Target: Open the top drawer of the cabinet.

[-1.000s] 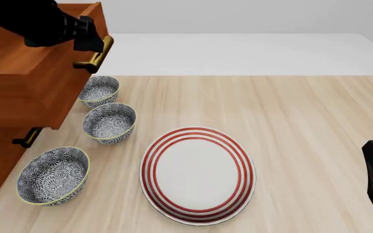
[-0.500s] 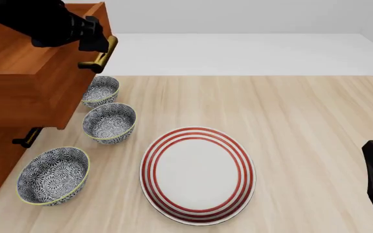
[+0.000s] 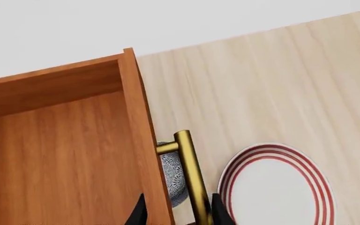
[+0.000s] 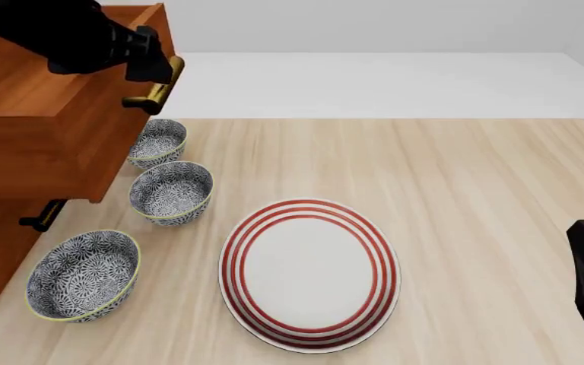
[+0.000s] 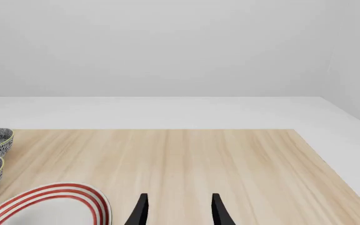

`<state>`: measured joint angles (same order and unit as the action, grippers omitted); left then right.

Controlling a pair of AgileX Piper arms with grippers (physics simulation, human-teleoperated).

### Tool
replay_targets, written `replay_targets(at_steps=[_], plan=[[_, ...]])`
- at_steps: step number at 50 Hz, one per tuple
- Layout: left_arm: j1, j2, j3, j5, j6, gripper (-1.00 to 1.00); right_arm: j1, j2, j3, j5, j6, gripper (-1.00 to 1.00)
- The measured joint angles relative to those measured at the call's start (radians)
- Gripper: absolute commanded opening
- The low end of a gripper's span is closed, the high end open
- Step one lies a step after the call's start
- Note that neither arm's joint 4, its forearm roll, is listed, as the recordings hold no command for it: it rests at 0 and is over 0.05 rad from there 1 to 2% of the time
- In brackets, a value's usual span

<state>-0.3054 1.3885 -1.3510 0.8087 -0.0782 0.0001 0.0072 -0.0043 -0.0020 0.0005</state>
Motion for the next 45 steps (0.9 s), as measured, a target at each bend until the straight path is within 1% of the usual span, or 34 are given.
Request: replay_targets(at_steps=[17,45], plan=[[-0.003,-0.002,-0.023,0.046,0.011,1.0,0.0,0.0,0.0,0.0,0.0,1.0],[0.0,-0.021,-0.147,0.116,0.044,1.0,0.0,0.0,0.0,0.0,0.0,1.0]])
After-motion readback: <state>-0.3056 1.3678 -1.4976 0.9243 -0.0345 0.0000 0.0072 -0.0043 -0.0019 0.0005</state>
